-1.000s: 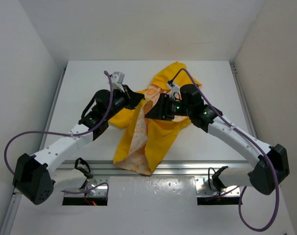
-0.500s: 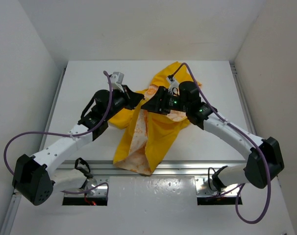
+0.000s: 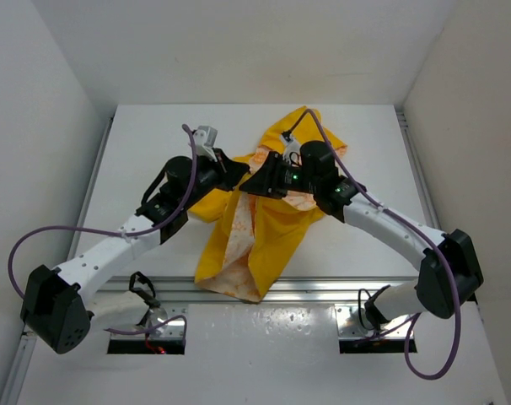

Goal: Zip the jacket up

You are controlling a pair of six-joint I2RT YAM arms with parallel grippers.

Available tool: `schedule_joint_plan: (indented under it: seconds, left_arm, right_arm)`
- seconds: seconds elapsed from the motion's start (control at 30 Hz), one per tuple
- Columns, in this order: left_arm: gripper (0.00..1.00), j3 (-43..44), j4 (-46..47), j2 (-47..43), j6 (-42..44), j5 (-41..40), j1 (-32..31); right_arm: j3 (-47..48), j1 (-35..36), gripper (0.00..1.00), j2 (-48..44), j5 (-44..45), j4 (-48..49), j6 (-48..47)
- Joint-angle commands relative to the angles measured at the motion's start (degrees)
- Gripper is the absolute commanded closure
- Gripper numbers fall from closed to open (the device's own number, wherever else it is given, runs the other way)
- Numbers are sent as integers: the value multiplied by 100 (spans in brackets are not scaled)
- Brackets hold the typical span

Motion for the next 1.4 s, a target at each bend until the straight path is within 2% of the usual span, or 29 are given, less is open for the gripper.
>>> schedule_joint_plan:
  seconds: [0.0, 0.13, 0.23, 0.43, 0.6, 0.63, 0.7, 0.73, 0.83, 0.97, 1.0, 1.1, 1.37]
  left_arm:
    - [100, 128, 134, -188, 161, -121, -84]
    - [100, 128, 134, -241, 214, -174, -137]
    - [100, 128, 134, -241, 214, -226, -190]
    - [100, 76, 28, -302, 214, -226, -243]
    - [100, 23, 81, -355, 161, -226, -295]
    - [100, 23, 81, -355, 161, -226, -295]
    - [100, 23, 20, -355, 161, -226, -295]
    - [100, 23, -41, -355, 100, -313, -295]
    - [100, 23, -164, -355, 100, -314, -234]
    - [100, -29, -297, -293, 38, -314, -181]
    - [100, -30, -297, -241, 38, -314, -181]
    - [100, -144, -297, -180, -111, -314, -181]
    - [100, -258, -235, 32, -173, -376, -181]
  right_arm:
    - [298, 29, 63, 44, 88, 357, 37]
    - [376, 73, 63, 71, 264, 130, -42]
    - [386, 81, 58, 106, 475, -29, -77]
    - [553, 73, 58, 246, 757, -398, -103]
    - [518, 117, 67, 325, 871, -311, -112]
    - [500, 108, 80, 317, 862, -215, -112]
    - [535, 108, 96, 299, 705, -83, -313]
    - [526, 108, 100, 195, 643, -65, -366]
    - [264, 125, 100, -104, 440, 146, -927]
    - [-123, 160, 100, -1096, 580, -230, -1772]
    - [-228, 169, 100, -1211, 616, -292, -2226]
    - [-493, 222, 100, -1739, 756, -599, -2702]
    - [-1055, 284, 100, -2680, 792, -952, -3390]
